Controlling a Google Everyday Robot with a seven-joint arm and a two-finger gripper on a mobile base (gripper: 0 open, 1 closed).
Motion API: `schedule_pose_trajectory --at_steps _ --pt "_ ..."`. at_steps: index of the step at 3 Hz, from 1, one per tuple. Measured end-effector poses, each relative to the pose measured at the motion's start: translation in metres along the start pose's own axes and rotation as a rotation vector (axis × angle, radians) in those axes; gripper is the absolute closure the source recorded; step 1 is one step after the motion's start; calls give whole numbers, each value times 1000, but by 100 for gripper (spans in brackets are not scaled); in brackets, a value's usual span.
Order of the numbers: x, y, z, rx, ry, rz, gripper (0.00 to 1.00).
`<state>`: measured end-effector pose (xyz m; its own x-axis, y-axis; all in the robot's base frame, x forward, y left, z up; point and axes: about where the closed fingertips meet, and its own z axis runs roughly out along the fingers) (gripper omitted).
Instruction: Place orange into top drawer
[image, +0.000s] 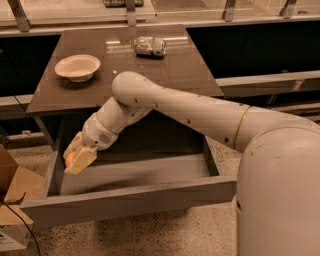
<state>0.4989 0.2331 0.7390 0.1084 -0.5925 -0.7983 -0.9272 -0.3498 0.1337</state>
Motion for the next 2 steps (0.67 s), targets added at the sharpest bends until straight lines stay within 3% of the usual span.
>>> schedule_pose_trajectory --at_steps 1,2 --pt "40 13 31 38 12 87 100" --pt "72 4 38 102 36 126 100"
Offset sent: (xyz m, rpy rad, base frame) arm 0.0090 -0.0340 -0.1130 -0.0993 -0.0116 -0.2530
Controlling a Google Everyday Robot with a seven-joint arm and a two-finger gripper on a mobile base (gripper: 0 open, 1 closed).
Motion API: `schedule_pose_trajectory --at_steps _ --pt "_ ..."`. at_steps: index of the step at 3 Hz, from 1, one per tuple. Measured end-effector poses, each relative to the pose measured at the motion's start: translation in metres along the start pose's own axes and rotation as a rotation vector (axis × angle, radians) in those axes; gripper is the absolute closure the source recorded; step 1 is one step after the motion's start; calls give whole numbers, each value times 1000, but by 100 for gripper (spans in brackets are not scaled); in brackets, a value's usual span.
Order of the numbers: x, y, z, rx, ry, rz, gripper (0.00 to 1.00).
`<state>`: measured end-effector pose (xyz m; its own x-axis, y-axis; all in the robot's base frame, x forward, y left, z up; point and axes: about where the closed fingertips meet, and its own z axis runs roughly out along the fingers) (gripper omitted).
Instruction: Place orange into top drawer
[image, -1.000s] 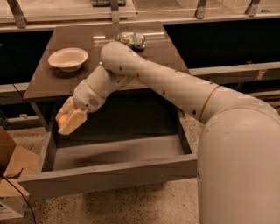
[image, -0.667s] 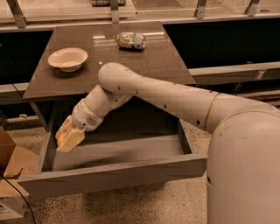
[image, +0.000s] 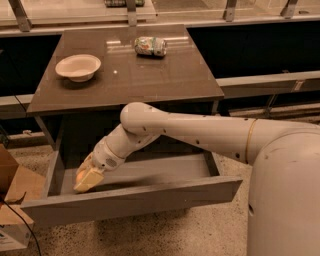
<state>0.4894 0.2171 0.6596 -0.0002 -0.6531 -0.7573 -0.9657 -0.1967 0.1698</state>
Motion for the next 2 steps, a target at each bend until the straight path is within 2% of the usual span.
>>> schedule_pose_trajectory --at_steps 2 --pt "0 -3 -1 12 6 6 96"
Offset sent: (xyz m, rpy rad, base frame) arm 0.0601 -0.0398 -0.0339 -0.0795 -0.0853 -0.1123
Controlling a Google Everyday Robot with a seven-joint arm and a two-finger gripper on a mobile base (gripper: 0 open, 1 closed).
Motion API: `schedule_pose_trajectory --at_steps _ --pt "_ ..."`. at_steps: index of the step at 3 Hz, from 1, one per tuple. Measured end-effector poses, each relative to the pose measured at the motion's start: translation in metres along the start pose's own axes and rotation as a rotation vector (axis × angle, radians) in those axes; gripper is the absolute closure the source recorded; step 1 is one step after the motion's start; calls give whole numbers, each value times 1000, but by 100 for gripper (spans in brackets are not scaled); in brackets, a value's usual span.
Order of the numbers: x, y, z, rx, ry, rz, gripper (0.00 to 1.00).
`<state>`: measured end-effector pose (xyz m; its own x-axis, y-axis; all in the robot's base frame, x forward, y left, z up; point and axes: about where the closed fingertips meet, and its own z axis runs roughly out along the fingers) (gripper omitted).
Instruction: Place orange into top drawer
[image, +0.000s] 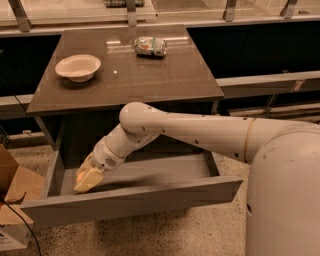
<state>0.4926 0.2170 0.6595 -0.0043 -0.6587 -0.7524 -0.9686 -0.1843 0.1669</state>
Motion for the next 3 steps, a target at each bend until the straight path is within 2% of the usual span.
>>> schedule_pose_trajectory --at_steps 1,2,3 --pt "1 -11 -7 28 2 -6 100" --pt "-19 -43 -38 110 -24 -71 100" --pt "-48 -72 -71 171 -53 -152 100"
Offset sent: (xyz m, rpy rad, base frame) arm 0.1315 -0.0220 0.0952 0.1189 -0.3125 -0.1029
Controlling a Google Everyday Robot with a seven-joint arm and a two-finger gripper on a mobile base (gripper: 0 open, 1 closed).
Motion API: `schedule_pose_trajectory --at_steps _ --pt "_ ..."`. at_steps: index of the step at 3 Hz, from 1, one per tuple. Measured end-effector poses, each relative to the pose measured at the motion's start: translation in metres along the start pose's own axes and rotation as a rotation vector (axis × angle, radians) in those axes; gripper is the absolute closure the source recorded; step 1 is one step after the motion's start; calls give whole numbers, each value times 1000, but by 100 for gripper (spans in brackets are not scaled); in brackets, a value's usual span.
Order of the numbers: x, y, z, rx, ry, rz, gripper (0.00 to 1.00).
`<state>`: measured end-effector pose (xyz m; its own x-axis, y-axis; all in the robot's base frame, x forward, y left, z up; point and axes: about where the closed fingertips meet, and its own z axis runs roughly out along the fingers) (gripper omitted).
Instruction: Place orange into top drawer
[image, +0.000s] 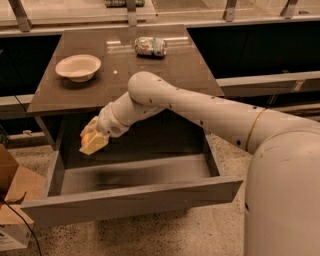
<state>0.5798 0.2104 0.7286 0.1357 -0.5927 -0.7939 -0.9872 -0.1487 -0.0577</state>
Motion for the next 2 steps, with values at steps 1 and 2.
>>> schedule_pose_trajectory --at_steps 1,2 --pt "-7 -8 -5 19 -49 9 100" --pt "-7 -1 -1 10 -72 31 100"
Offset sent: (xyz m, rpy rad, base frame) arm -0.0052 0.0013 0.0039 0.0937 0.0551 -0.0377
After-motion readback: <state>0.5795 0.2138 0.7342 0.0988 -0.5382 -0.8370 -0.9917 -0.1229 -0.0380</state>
